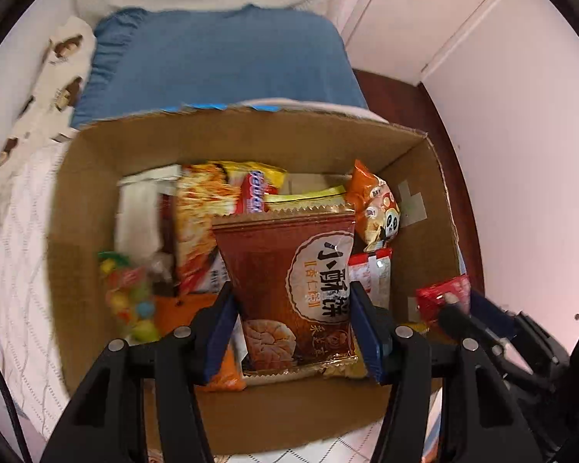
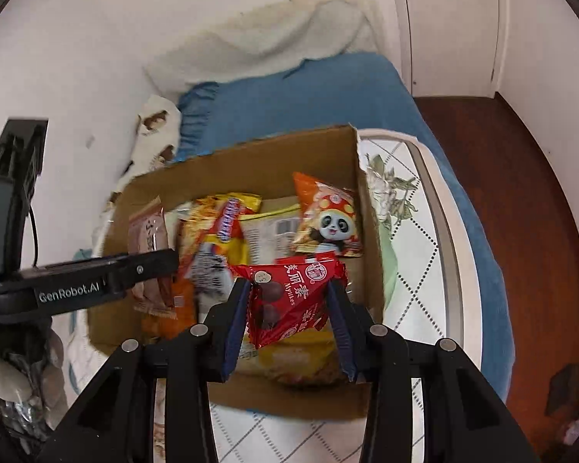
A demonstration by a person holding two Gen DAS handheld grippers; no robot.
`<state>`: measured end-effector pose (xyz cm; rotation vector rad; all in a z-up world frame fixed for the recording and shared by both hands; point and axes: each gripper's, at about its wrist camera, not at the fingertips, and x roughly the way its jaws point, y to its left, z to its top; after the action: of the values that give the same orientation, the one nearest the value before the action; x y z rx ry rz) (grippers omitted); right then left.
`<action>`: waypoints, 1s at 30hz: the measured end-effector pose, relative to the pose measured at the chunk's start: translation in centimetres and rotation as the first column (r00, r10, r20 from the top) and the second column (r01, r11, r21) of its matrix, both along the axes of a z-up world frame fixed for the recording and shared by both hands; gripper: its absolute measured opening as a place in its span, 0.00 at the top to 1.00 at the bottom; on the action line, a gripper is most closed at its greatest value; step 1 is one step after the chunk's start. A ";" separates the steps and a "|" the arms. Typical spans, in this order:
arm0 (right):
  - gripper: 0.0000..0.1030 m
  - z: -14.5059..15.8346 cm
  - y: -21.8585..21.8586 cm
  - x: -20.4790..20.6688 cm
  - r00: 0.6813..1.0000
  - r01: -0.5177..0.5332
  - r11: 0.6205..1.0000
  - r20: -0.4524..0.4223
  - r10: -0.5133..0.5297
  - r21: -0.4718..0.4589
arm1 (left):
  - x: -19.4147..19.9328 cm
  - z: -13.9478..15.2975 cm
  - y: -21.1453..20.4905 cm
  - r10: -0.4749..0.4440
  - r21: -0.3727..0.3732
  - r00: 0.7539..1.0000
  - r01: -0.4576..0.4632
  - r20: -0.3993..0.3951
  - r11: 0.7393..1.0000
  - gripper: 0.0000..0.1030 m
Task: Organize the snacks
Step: 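Carry both packs into the box and open both tools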
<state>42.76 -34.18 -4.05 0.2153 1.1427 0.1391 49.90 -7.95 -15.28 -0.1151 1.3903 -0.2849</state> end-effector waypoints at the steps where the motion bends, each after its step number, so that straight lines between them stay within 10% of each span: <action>1: 0.58 -0.4 -0.1 0.4 1.000 0.006 1.000 -0.015 -0.006 0.002 | 0.4 -0.6 -0.3 -0.006 -0.001 1.000 0.006 -0.015 1.000 0.47; 4: 0.39 -1.7 -0.6 1.2 0.997 0.018 1.000 -0.074 -0.018 0.001 | 1.4 -2.4 -1.2 -0.020 0.003 0.997 0.020 -0.081 1.000 0.43; 7: 0.07 -2.0 -0.6 1.2 0.996 0.023 0.999 -0.091 -0.020 0.029 | 1.8 -3.4 -1.3 -0.020 0.040 0.996 0.024 -0.088 0.999 0.10; 30: 0.03 -2.8 3.2 1.9 0.987 0.007 0.984 -0.159 -0.036 -0.177 | -2.9 -1.6 5.8 0.093 0.135 0.995 -0.096 0.028 0.986 0.09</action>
<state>44.64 -30.97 -6.89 0.0830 1.3067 0.0011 46.95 -2.15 -16.85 -0.0645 1.3746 -0.1108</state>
